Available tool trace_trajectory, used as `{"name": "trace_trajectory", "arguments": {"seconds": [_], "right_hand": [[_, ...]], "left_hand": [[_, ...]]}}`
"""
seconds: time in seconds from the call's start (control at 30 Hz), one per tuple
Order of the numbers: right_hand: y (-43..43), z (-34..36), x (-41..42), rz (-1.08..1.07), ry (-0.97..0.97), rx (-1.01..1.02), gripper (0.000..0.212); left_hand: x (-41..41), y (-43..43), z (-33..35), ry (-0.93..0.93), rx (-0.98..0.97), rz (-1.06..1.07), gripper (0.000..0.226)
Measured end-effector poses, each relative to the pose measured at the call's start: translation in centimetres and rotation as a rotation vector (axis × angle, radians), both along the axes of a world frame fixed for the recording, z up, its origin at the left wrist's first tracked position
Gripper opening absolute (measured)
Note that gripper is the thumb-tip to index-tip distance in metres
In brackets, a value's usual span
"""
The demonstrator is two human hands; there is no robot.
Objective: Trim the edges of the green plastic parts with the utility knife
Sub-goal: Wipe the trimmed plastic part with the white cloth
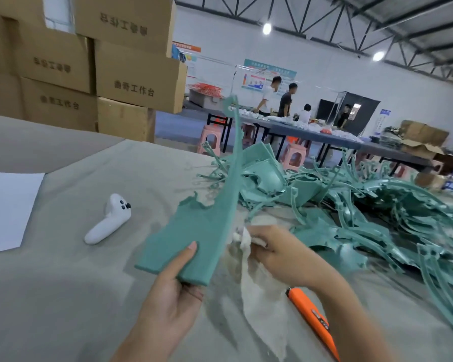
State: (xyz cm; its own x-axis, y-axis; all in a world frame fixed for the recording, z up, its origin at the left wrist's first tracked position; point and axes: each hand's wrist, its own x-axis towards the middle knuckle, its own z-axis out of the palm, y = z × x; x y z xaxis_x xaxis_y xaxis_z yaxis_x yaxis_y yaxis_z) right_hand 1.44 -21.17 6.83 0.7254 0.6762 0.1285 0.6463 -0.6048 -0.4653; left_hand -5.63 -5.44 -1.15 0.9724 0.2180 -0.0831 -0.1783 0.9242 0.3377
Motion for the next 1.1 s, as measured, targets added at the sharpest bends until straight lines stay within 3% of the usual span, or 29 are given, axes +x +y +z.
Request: {"name": "trace_trajectory", "arguments": {"seconds": [0.07, 0.2, 0.27, 0.33, 0.43, 0.67, 0.8, 1.0, 1.1], "right_hand": [[0.7, -1.1, -0.4, -0.066, 0.022, 0.099, 0.020], [1.7, -0.8, -0.1, -0.415, 0.044, 0.913, 0.020], [2.2, 0.1, 0.0, -0.399, 0.028, 1.125, 0.020], [3.1, 0.6, 0.2, -0.348, -0.061, 1.122, 0.019], [3.9, 0.6, 1.1, -0.458, -0.220, 1.116, 0.013], [1.3, 3.3, 4.0, -0.599, -0.223, 1.285, 0.022], [1.7, 1.1, 2.7, -0.586, -0.370, 1.110, 0.011], [4.5, -3.0, 0.3, -0.491, -0.251, 0.934, 0.008], [4.4, -0.1, 0.8, -0.521, -0.259, 1.060, 0.013]], "left_hand": [[0.1, 0.5, 0.1, -0.004, 0.007, 0.024, 0.022], [0.0, -0.3, -0.4, 0.024, 0.115, 0.040, 0.043], [0.0, -0.9, -0.5, 0.039, 0.146, 0.049, 0.047], [-0.1, -1.3, -0.7, 0.030, 0.165, 0.042, 0.048], [-0.5, -1.7, -1.0, 0.030, 0.231, 0.001, 0.052], [-0.7, -2.0, -1.1, 0.049, 0.325, -0.023, 0.055], [-0.4, -2.5, -1.1, 0.029, 0.289, -0.009, 0.049], [0.2, -1.8, -0.8, -0.010, 0.195, 0.061, 0.041], [-0.1, -1.3, -1.0, -0.022, 0.217, 0.039, 0.040]]}}
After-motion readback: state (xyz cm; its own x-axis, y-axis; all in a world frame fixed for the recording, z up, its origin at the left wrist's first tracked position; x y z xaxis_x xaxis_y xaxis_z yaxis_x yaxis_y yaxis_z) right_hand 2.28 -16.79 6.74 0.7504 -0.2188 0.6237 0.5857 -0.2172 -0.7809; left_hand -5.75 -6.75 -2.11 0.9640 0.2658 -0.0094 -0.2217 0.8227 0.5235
